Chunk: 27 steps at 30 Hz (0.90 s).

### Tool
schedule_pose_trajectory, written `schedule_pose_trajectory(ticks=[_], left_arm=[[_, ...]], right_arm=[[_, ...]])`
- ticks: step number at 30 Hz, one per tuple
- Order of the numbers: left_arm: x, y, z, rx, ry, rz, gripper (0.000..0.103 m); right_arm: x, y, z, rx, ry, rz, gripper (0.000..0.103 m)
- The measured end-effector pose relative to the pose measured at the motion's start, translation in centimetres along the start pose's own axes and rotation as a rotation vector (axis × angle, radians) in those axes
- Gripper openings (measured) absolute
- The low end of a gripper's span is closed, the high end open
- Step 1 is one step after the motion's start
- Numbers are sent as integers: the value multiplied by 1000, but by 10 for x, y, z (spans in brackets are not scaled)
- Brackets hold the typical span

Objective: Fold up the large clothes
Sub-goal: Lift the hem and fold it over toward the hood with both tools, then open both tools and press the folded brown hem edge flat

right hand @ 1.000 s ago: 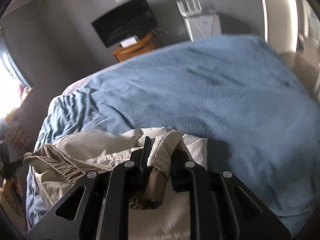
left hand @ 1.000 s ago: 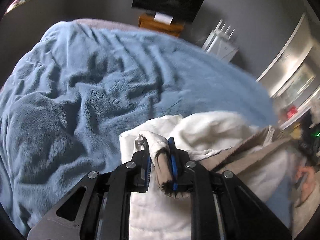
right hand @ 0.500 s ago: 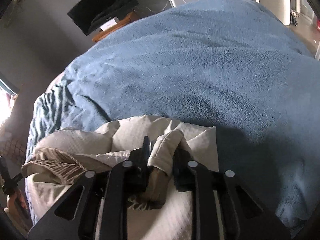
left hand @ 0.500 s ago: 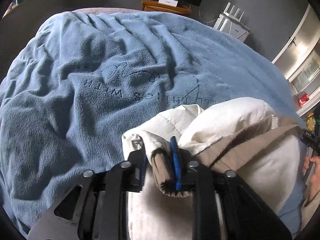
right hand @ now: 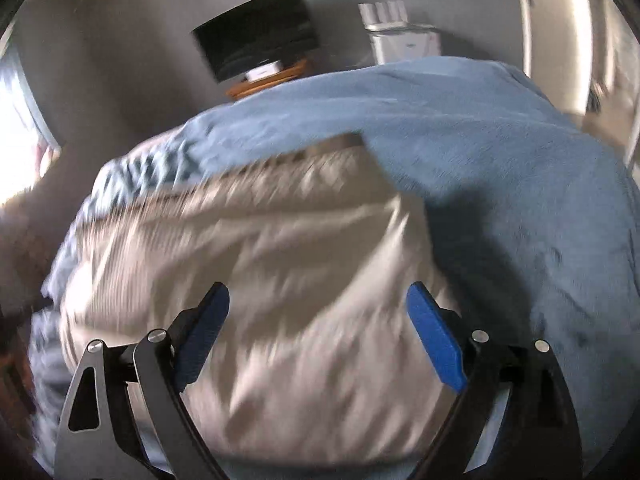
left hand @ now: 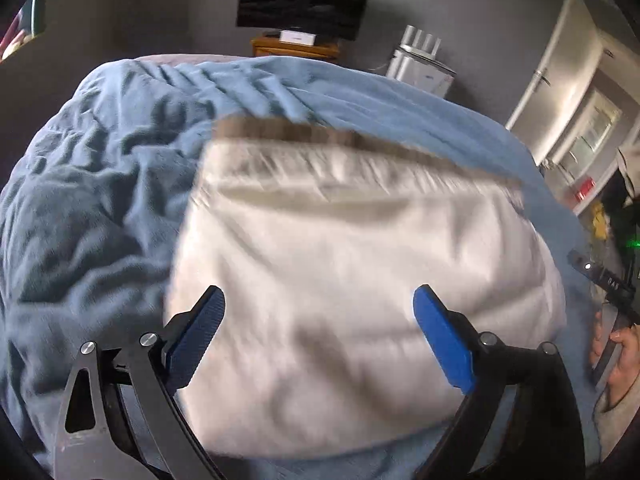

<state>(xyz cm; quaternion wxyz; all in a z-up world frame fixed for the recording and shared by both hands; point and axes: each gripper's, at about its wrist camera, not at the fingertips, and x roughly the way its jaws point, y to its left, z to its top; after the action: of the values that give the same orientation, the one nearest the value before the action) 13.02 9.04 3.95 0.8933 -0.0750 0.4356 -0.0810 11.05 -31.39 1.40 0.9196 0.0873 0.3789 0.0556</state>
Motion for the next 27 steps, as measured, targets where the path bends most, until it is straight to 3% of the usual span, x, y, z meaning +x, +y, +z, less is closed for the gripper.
schedule_pose_trajectory(ticks=[6, 11, 19, 27], left_arm=[[11, -46, -62, 130, -19, 7, 92], [25, -67, -81, 248, -24, 65, 96], [62, -74, -31, 266, -45, 87, 97], [114, -49, 62, 104, 28, 108, 98]], right_arm=[[-5, 50, -64, -234, 24, 3, 86], [13, 65, -78, -281, 67, 7, 86], [54, 85, -32, -267, 38, 18, 90], [125, 105, 44, -257, 120, -9, 97]])
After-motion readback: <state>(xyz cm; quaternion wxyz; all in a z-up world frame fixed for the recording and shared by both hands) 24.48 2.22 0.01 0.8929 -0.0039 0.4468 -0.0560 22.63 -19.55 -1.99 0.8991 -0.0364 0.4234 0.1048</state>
